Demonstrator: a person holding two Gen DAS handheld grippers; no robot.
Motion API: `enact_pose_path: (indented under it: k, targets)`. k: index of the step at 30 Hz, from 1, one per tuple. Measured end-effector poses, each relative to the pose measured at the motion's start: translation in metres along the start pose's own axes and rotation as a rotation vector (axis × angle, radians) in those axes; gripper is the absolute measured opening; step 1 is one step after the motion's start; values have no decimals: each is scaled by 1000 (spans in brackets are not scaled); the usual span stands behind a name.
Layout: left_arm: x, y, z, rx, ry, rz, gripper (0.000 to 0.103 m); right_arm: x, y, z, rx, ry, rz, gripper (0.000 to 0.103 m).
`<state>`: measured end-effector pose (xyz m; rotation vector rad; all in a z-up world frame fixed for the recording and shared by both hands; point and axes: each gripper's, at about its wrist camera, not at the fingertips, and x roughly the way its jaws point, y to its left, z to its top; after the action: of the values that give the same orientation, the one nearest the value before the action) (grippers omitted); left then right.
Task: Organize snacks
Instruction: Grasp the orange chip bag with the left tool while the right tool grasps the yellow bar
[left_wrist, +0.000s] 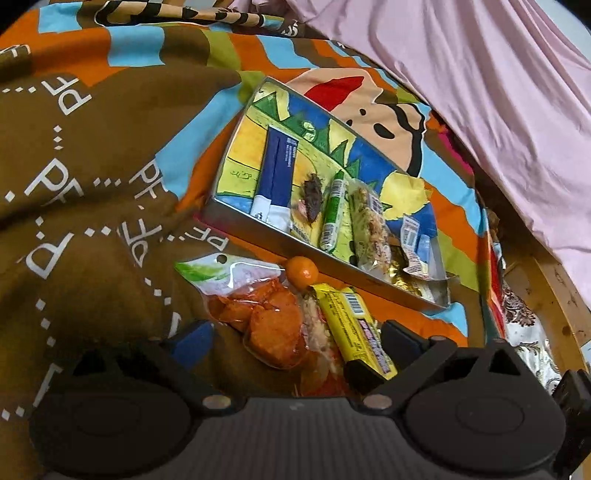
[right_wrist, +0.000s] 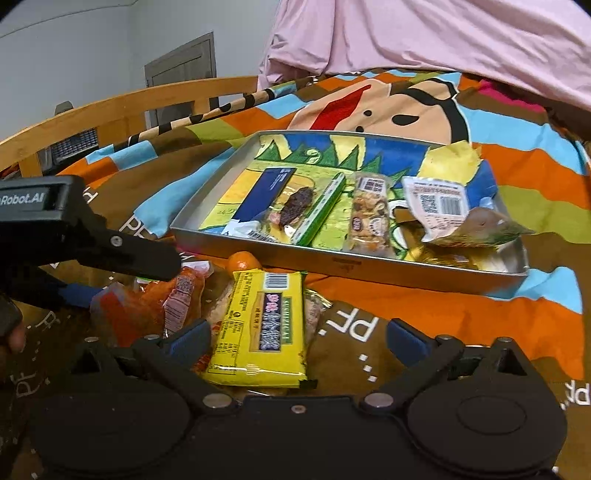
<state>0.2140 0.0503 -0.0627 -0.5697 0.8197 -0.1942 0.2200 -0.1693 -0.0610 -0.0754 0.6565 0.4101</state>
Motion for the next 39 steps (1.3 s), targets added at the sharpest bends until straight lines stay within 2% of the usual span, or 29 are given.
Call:
enact_pose_path:
  k: [7,10,14,22,24,27,35,39]
  targets:
    - [11,-4,6,6,12,72,90,10,9,2,-11,-16,5,87]
    - [15,-5,7,-15,8,113,81,13,10,4,-3,-10,3,77]
    - [21,-5,10,-31,14,167,66,15,9,5,20,1,14,71]
    - [23,-11,7,17,24,204,61,10,8,5,36,11,30,51]
    - [21,-11,6,9,35,188,51,8,7,5,36,11,25,51]
    - [16,-9,5,6,46,174,51,2,5,4,38,15,20,51]
    - [-5,-13,-10,78,89,138,51,-28,1,-8,-13,36,16,51]
    - [-3,-15,-10,111,103,148,55,-36,1,-14,-27,38,5,51]
